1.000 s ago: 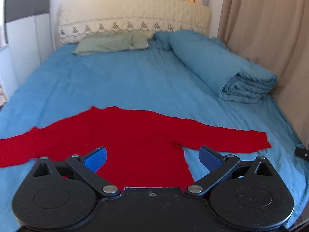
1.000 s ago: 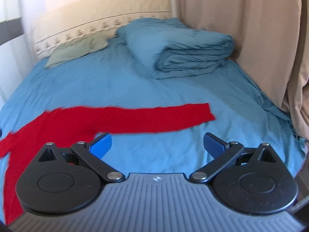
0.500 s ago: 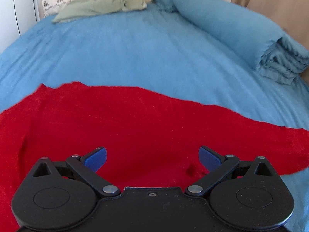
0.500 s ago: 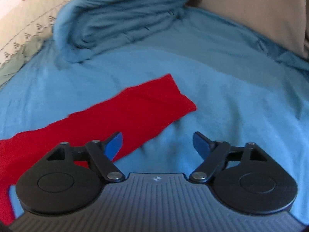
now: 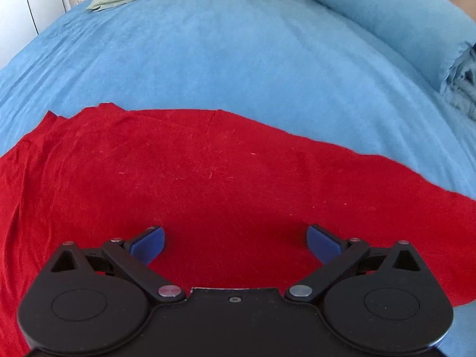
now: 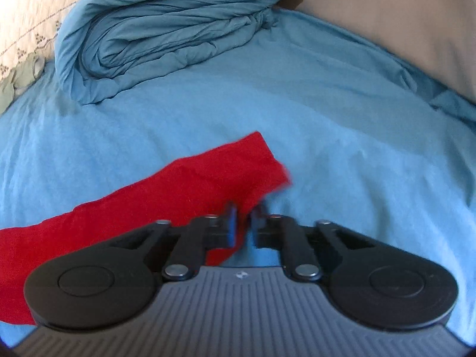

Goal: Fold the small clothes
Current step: 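Reach the right tool to a sweater sleeve cuff and grasp it, then carry the sleeve across the sweater body with the right tool and release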

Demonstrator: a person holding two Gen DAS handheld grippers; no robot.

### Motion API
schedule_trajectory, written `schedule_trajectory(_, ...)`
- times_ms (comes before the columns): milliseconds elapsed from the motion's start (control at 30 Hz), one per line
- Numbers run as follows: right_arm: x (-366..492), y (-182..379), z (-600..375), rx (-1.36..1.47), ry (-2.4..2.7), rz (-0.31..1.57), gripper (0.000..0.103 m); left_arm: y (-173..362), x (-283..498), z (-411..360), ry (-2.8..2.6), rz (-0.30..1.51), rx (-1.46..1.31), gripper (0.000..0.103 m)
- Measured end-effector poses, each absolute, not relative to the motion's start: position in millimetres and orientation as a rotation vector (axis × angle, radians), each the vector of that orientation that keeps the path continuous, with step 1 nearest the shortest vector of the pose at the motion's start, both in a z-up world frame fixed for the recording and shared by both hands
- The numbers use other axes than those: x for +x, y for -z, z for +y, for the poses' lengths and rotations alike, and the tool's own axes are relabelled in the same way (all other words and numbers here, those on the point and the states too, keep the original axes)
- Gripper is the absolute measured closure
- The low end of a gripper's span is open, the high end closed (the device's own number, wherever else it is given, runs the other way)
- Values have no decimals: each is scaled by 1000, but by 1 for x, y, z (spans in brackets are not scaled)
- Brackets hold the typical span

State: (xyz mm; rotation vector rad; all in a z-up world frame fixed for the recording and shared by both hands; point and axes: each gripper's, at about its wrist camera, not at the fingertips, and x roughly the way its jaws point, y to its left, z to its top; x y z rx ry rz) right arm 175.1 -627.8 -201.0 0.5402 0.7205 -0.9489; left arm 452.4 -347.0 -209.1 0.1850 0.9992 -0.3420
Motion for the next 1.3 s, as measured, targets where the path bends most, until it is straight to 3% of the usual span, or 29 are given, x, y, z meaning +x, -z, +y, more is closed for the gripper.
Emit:
schedule_trajectory(333, 239, 125, -577, 533, 774, 596, 83, 202, 474, -346, 372, 1104, 207, 0)
schedule_trajectory(633, 372, 73, -420, 507, 317, 515, 83, 137, 496, -176, 303, 1024, 30, 0)
schedule_trajectory(967, 462, 139, -191, 383, -168, 640, 83, 135, 498, 21, 128, 966, 87, 0)
schedule_trajectory(1300, 449, 203, -127, 135, -184, 777, 81, 155, 493, 43, 195, 1031, -72, 0)
